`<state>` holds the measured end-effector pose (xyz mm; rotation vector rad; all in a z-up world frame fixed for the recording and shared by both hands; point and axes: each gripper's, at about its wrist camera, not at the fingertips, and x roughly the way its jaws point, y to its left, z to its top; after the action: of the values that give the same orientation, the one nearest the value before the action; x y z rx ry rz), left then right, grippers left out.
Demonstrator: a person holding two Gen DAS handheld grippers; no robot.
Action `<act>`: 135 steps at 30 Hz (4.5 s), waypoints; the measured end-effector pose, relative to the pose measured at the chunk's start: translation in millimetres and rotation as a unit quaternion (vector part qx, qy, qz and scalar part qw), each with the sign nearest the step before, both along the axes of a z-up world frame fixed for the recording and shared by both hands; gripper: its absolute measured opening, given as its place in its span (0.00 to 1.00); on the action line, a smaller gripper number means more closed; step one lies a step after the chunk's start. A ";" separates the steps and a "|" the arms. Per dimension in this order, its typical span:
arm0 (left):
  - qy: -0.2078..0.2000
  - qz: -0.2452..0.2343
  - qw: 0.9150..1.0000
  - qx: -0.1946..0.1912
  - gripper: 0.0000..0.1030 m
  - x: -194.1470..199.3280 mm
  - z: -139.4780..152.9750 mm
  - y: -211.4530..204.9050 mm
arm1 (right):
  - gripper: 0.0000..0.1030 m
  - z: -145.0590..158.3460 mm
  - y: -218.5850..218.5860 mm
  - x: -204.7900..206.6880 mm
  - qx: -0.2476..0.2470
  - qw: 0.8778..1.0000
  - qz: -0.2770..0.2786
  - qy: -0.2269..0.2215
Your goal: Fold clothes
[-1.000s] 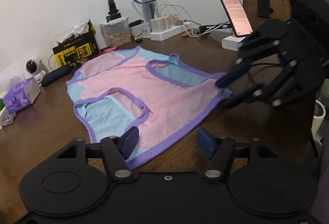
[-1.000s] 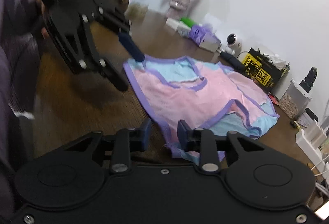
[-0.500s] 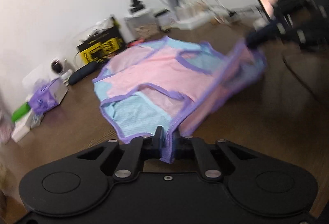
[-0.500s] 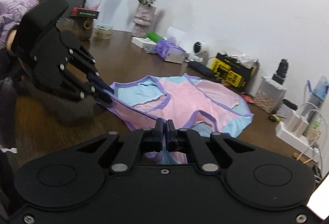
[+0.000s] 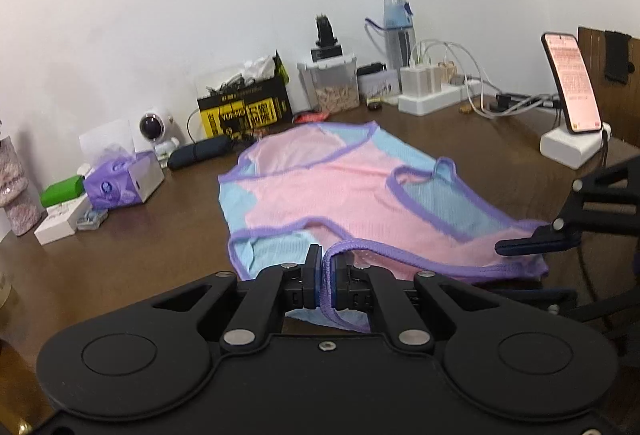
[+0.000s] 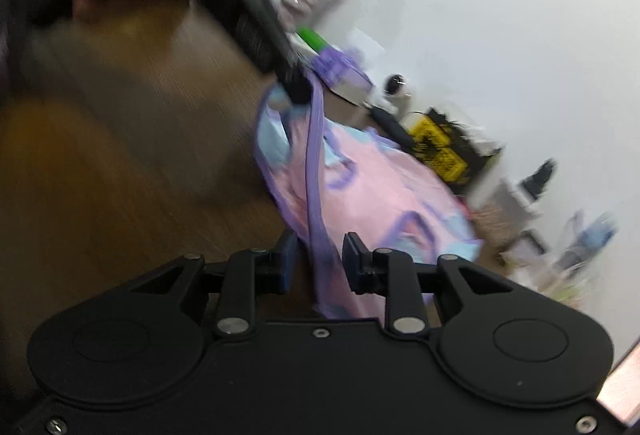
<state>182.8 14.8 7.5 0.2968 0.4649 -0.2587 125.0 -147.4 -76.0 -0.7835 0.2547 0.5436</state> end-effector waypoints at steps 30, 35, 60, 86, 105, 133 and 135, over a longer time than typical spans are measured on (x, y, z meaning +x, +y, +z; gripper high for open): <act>0.061 -0.101 0.992 0.048 0.11 -56.3 -32.4 11.3 | 0.30 34.4 -42.1 -10.0 0.066 0.988 -0.080 0.116; 0.052 -0.091 0.994 0.036 0.32 -45.9 -24.7 20.4 | 0.28 27.2 -33.8 -3.3 0.056 0.988 -0.070 0.127; 0.117 -0.134 0.983 -0.046 0.29 19.3 -38.5 -6.4 | 0.24 38.1 -64.1 46.5 0.144 0.965 -0.081 0.204; 0.129 -0.049 0.986 -0.093 0.28 -1.2 -36.6 27.5 | 0.11 32.1 -49.9 31.5 0.103 0.969 0.008 0.226; 0.124 -0.117 0.984 -0.053 0.11 -23.8 -31.5 28.6 | 0.15 37.9 -64.8 20.1 0.084 0.970 0.050 0.220; 0.124 -0.072 0.989 -0.036 0.49 101.7 -17.1 56.5 | 0.24 54.2 -85.3 159.7 0.097 0.971 -0.017 0.216; 0.110 -0.069 0.989 -0.069 0.54 102.2 -0.6 71.9 | 0.31 75.6 -99.3 150.0 0.116 0.973 -0.013 0.198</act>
<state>284.9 86.7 6.9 0.1651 0.6415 -0.4589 274.9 -246.7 -0.4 -0.4388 0.5592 0.6897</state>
